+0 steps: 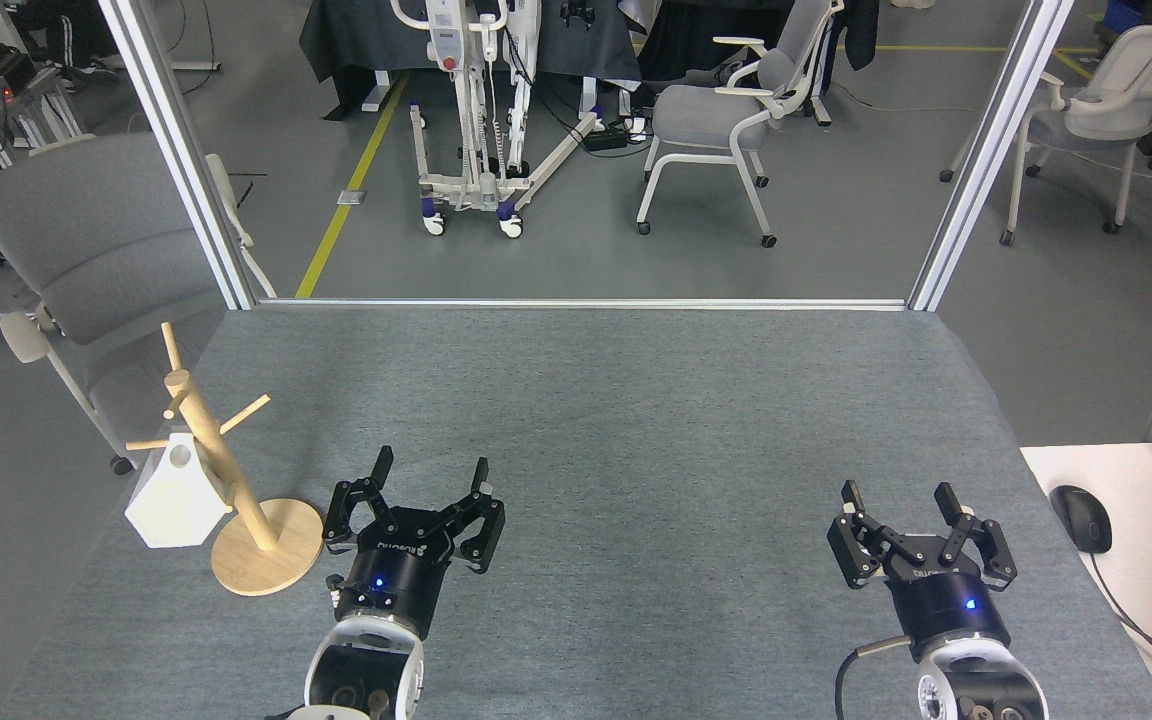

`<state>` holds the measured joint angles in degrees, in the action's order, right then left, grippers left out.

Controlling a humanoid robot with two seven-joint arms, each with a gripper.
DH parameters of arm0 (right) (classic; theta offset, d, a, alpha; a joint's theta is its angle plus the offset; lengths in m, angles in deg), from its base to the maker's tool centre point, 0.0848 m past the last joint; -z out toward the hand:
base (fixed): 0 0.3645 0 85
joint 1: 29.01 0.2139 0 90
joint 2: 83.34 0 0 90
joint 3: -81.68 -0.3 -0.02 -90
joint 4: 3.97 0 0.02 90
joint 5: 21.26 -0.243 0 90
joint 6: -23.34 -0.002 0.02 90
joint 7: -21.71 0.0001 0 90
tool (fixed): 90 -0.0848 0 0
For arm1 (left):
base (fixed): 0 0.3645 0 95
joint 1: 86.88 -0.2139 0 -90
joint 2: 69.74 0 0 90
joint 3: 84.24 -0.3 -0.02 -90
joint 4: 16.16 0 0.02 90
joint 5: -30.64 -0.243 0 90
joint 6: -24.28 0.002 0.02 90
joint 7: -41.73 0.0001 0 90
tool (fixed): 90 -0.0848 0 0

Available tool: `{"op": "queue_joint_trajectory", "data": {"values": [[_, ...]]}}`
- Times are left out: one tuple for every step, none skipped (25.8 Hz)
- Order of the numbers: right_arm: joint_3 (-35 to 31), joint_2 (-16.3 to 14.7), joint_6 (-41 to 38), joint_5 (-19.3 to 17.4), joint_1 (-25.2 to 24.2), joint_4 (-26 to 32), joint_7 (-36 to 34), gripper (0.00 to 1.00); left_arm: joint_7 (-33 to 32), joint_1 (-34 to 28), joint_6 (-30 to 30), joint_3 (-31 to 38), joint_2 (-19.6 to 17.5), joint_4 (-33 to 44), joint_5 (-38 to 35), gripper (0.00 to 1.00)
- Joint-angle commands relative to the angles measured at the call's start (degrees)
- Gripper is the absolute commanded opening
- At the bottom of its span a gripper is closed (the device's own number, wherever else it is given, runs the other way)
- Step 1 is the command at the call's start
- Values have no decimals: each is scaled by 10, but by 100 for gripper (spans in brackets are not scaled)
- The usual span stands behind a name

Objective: Hang cup on storage rack

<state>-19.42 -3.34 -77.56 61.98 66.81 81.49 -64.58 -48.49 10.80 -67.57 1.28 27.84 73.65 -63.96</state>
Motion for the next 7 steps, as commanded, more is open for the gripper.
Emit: {"op": "queue_joint_trajectory", "data": {"values": [[1, -2, 0, 0, 11, -17, -2, 99, -1, -5, 1, -2, 0, 8, 0, 99], [1, -2, 0, 0, 11, -17, -2, 99, -1, -6, 1, -2, 0, 8, 0, 99], [1, -2, 0, 0, 11, -17, -2, 99, -1, -5, 1, -2, 0, 8, 0, 99], [1, 0, 0, 0, 11, -17, -2, 99, -1, -6, 1, -2, 0, 8, 0, 99], [1, 2, 0, 1, 11, -18, -2, 99, -1, -6, 1, -2, 0, 8, 0, 99], [1, 2, 0, 1, 11, -17, -2, 99, -1, -6, 1, -2, 0, 8, 0, 99], [0, 3, 0, 1, 11, -18, -2, 99, -1, -6, 1, -2, 0, 7, 0, 99]]}}
